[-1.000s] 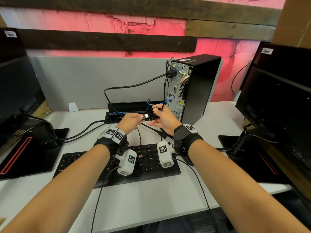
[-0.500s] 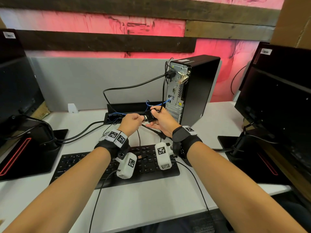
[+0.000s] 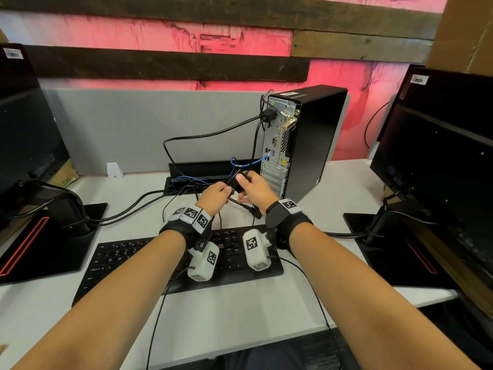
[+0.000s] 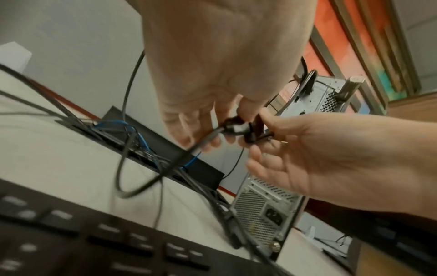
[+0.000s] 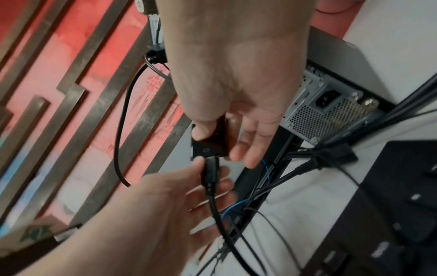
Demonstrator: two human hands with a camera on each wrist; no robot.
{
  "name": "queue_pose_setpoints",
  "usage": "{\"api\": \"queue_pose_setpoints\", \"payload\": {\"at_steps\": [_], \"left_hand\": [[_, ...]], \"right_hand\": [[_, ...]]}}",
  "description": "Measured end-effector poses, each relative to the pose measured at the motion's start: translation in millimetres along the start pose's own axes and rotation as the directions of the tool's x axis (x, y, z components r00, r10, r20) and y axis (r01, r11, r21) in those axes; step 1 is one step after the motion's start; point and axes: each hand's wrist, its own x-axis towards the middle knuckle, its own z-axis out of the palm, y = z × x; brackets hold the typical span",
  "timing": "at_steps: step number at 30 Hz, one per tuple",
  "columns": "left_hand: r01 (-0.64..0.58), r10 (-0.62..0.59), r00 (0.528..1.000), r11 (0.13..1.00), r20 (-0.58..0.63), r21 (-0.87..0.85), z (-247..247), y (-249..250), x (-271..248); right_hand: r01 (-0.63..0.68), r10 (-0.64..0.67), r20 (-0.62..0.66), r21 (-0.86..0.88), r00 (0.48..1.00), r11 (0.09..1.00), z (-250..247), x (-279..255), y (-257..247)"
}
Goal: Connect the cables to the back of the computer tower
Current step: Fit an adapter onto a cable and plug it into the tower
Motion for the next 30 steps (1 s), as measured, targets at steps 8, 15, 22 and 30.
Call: {"api": "queue_pose_setpoints", "payload": {"at_steps": [8, 15, 22, 30], "left_hand": [[0.596, -0.532, 0.802, 0.74, -0.27, 0.313, -37.0, -92.7, 3.5], [0.429, -0.469, 0.881, 0.733, -0.064, 0.528, -11.4, -65.2, -4.5], [0.154, -0.386, 0.913, 0.63, 0.134, 0.761, 19.9, -36.1, -7.7], [0.128, -0.374, 0.908, 0.676, 0.188, 0.726, 16.9, -43.7, -6.6]], "right_hand": [[0.052, 0.249, 0.207, -0.857, 0.946, 0.512, -22.3, -17.7, 56.8], [-0.077, 0.315, 0.143, -0.802, 0.938, 0.592, -18.2, -17.6, 51.5], [-0.202, 0.22, 0.063, -0.214, 0.973, 0.956, -34.1, -14.7, 40.6], [-0.176, 0.166, 0.09, 0.118, 0.982, 0.977, -54.2, -17.3, 32.6]]}}
